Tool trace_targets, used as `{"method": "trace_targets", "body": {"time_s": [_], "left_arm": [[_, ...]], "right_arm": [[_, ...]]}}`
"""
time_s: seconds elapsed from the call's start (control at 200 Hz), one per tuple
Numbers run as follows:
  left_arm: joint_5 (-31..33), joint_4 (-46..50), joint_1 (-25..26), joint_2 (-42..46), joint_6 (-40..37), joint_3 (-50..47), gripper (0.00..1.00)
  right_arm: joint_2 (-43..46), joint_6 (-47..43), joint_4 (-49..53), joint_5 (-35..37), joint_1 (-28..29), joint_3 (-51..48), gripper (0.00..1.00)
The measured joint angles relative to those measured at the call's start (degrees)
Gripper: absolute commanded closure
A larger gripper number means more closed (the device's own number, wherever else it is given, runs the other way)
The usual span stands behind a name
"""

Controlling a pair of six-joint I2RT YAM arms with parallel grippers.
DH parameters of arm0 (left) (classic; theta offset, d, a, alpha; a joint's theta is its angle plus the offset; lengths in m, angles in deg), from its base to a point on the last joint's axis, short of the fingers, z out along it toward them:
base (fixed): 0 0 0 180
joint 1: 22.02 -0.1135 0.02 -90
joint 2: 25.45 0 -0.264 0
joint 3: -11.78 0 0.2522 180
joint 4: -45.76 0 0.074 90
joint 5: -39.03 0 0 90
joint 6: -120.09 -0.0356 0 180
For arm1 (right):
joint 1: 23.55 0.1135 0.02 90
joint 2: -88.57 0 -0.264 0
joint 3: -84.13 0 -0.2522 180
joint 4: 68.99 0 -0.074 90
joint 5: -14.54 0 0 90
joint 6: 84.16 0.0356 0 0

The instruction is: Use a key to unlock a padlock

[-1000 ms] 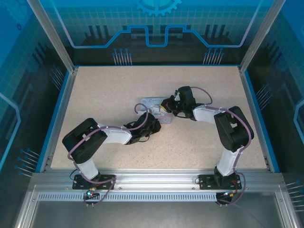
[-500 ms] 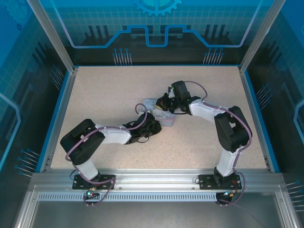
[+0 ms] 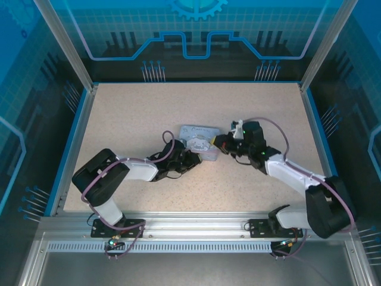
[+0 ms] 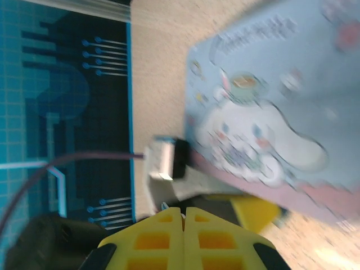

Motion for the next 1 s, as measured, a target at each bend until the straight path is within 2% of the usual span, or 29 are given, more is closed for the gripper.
{"method": "trace_targets", "body": {"time_s": [0.225,0.415,0.59,0.85,1.0], "left_arm": [[-5.2,-10.2,-3.1,-0.9,6.8,-2.3,1.00],[-8.5,-15.5,-4.9,-1.6,11.7,-2.9,1.00],[-10.6,-15.7,-5.1,-1.7,13.6,-2.8,1.00],[-12.3,-4.1,-5.2,3.9,9.5,0.4,1.00],[-12.2,-1.3,-5.4,6.7,7.3,1.4,1.00]], "right_arm": [[10.5,1.0,-2.8,2.8,3.2,-11.0,1.00],[11.4,0.9,-5.2,4.2,3.2,-12.9,1.00],[6.7,0.3,-9.4,3.0,2.5,-12.4,1.00],[-6.7,-0.4,-17.6,-1.6,-0.6,-5.1,1.00],[-11.5,-0.3,-22.5,-4.8,-2.7,-3.2,1.00]]}}
